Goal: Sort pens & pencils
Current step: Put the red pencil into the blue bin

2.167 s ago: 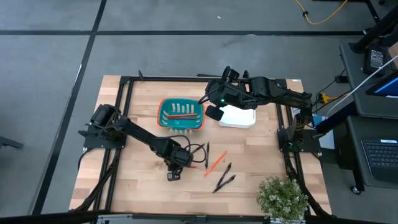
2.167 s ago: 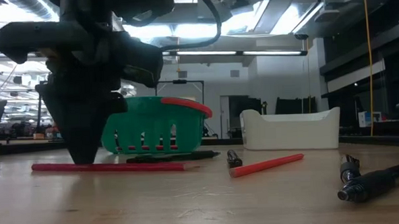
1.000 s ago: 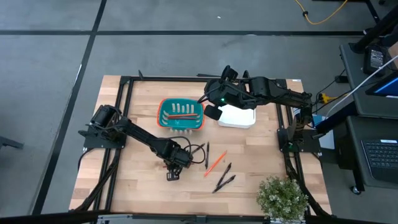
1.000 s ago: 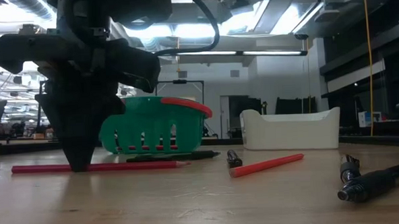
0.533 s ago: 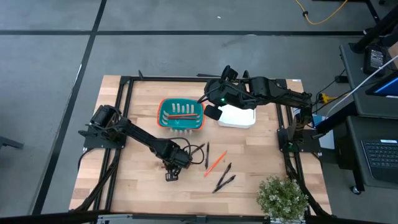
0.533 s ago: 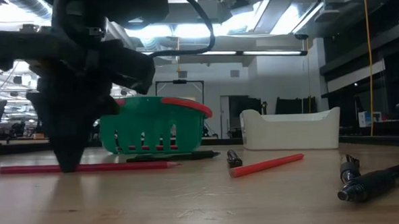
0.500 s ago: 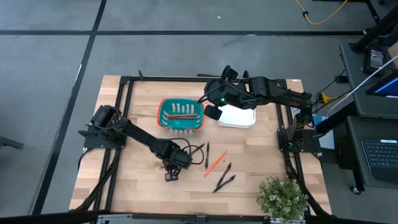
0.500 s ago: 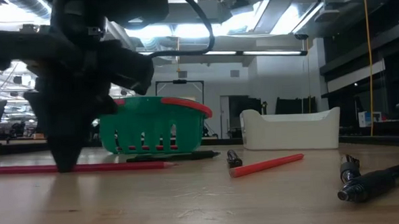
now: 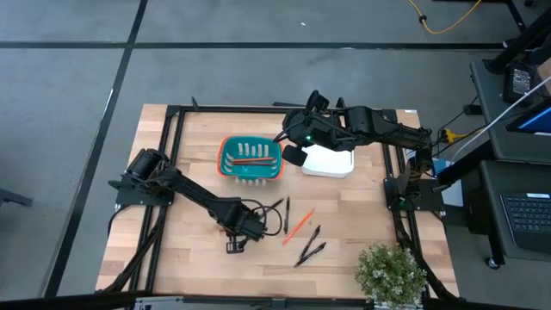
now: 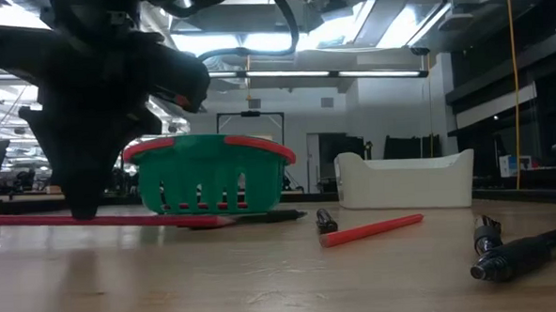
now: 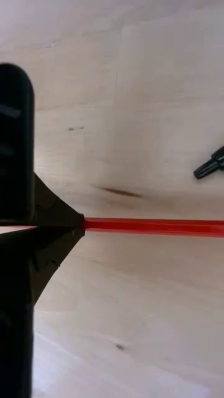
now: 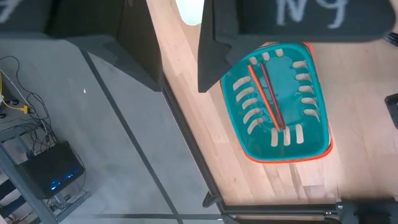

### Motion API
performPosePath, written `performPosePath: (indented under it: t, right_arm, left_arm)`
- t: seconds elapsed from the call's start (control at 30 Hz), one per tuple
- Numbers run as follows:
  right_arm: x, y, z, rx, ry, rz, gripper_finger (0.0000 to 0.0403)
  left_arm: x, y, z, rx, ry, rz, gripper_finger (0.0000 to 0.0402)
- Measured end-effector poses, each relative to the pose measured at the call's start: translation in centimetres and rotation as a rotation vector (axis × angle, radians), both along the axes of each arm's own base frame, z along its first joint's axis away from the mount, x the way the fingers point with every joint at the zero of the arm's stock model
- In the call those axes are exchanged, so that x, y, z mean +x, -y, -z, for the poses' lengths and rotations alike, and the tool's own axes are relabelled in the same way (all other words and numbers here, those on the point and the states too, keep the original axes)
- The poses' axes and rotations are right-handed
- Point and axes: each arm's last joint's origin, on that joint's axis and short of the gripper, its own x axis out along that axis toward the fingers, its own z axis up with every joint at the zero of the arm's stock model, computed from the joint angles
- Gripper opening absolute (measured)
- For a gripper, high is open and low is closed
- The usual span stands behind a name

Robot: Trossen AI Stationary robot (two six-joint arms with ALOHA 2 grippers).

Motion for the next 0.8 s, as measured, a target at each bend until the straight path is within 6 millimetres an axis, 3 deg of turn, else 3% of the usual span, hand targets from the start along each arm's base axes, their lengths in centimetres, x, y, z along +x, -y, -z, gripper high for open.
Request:
performPosePath:
  t: [0.43, 0.8]
  right_arm:
    - [0.0, 0.0, 0.0, 0.0, 0.0, 0.0, 0.0102]
    - [0.0, 0.0, 0.0, 0.0, 0.0, 0.0, 0.0102]
  left_arm:
    - [-0.1, 0.4, -0.2, -0.003, 0.01, -0.008, 0.0001]
    - [-0.2, -0.9, -0.2, 0.072, -0.027, 0.101, 0.0]
